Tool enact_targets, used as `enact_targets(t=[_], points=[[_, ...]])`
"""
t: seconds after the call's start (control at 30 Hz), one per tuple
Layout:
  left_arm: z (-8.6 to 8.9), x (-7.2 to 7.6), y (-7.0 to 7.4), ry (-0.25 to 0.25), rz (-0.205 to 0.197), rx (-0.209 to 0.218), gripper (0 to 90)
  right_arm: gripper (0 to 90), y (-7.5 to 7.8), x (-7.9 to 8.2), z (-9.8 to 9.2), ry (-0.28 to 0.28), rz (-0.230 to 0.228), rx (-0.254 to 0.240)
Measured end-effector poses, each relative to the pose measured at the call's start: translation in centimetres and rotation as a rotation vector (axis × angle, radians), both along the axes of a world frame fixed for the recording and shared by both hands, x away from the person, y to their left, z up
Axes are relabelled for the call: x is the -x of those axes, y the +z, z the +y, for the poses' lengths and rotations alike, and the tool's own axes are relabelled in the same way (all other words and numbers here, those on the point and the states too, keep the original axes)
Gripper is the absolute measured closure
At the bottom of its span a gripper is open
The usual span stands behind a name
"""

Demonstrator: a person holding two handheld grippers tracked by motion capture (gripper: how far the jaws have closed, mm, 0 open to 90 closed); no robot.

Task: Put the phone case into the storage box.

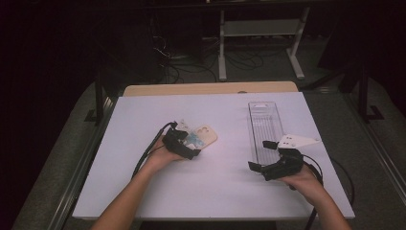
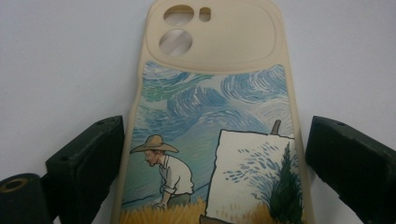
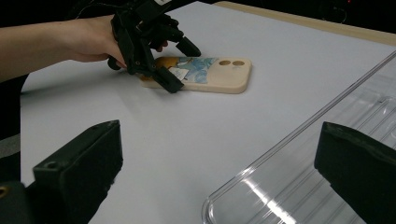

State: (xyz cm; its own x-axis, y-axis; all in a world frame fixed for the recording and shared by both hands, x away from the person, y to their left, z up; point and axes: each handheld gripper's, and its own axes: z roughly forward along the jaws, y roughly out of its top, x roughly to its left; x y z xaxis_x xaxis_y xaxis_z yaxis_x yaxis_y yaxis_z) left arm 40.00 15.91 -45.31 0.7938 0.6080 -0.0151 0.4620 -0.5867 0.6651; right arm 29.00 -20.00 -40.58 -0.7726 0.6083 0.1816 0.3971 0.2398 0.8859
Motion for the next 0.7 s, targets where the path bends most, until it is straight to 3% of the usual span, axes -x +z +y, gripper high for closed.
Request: enact_targets(t=[0.07,0.1,0.13,0.17,0.23,0.6,0.7], points=[[0.08,-0.01,0.0,-0.004,-0.006,-0.001,6.6,0.8,0.0,0.0,0.0,0.0,0.0,0.0],[0.24,-0.08,0.08,-0.017,-0.009,-0.022,6.8,0.8,0.0,0.0,0.0,0.0,0.0,0.0],[0.07,0.02,-0.05,0.0,-0.009,0.008,7.0,0.8,0.0,0.01,0.0,0.0,0.0,0.001],[0.28,-0.08,0.1,-0.017,-0.01,-0.023,7.2,0.8,0.0,0.02,0.01,-0.001,0.001,-0.001],[0.25,0.01,0.07,-0.007,-0.011,0.004,9.7,0.8,0.0,0.01,0.0,0.0,0.0,0.0],[0.27,-0.01,0.05,-0.011,-0.009,0.009,10.9,0.8,0.01,0.01,-0.02,0.0,0.001,0.0],[0.54,-0.17,0.18,-0.034,-0.01,-0.015,11.4,0.8,0.02,0.01,-0.04,-0.001,0.001,0.001]])
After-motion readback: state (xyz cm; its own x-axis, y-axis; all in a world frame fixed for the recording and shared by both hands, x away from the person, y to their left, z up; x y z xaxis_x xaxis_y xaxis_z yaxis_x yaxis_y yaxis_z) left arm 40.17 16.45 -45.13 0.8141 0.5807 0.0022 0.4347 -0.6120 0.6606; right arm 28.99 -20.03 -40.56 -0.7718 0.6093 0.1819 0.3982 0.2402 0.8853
